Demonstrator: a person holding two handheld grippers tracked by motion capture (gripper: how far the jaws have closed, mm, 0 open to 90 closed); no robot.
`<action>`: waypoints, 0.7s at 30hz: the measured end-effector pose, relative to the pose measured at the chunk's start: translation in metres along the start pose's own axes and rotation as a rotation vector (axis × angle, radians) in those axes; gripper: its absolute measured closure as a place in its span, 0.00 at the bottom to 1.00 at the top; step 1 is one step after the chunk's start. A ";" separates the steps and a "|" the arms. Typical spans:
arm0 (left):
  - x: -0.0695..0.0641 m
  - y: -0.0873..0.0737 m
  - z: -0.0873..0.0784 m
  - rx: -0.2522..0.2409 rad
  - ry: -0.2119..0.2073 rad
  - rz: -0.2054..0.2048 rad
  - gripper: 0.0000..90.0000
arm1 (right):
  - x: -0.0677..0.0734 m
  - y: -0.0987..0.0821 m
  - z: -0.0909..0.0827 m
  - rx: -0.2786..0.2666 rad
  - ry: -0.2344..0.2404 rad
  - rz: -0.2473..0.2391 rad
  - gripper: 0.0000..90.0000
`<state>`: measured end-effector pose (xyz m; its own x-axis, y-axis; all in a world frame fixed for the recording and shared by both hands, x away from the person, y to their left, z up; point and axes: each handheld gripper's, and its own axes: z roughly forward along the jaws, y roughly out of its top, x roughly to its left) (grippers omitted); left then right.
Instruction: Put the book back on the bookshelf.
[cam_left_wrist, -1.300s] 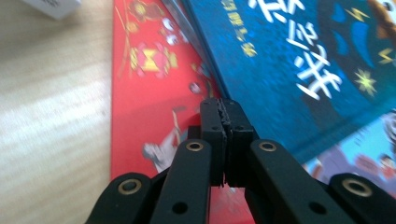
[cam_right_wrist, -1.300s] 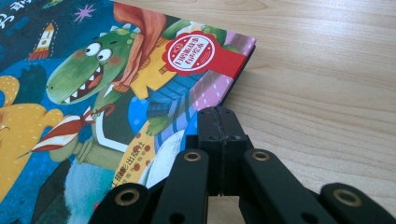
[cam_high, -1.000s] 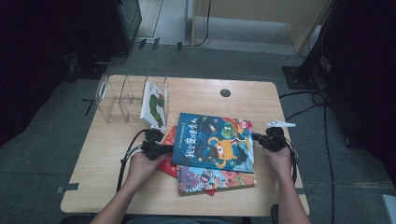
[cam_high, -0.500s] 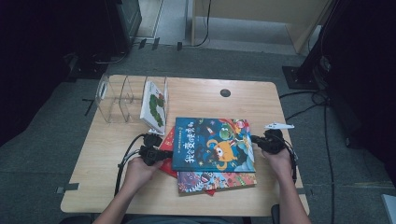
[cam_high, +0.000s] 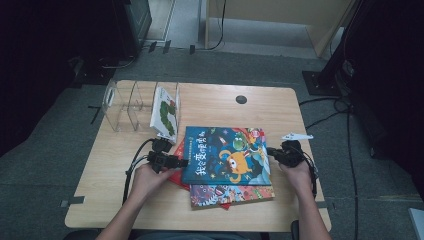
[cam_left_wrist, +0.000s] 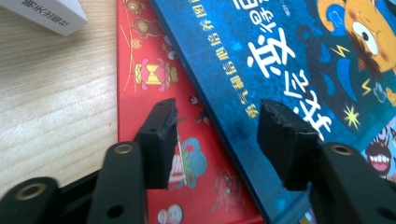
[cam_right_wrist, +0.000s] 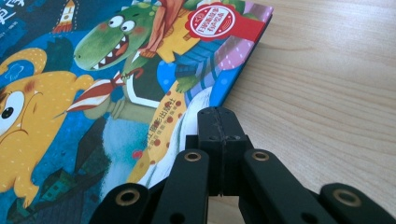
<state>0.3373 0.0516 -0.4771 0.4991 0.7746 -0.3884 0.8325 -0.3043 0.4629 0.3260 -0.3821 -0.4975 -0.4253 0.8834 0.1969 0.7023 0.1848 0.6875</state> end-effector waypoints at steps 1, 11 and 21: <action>0.001 0.001 0.001 -0.003 -0.010 -0.008 0.50 | 0.001 0.000 0.000 0.001 -0.003 -0.003 1.00; 0.002 0.008 0.010 0.002 -0.035 -0.027 0.44 | 0.004 -0.005 -0.002 0.005 -0.016 -0.011 1.00; -0.005 0.012 0.016 0.005 -0.043 -0.035 0.39 | 0.006 -0.007 -0.004 0.002 -0.020 -0.007 1.00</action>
<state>0.3483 0.0353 -0.4828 0.4793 0.7603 -0.4384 0.8509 -0.2803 0.4442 0.3168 -0.3795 -0.4983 -0.4185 0.8906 0.1778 0.7007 0.1920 0.6872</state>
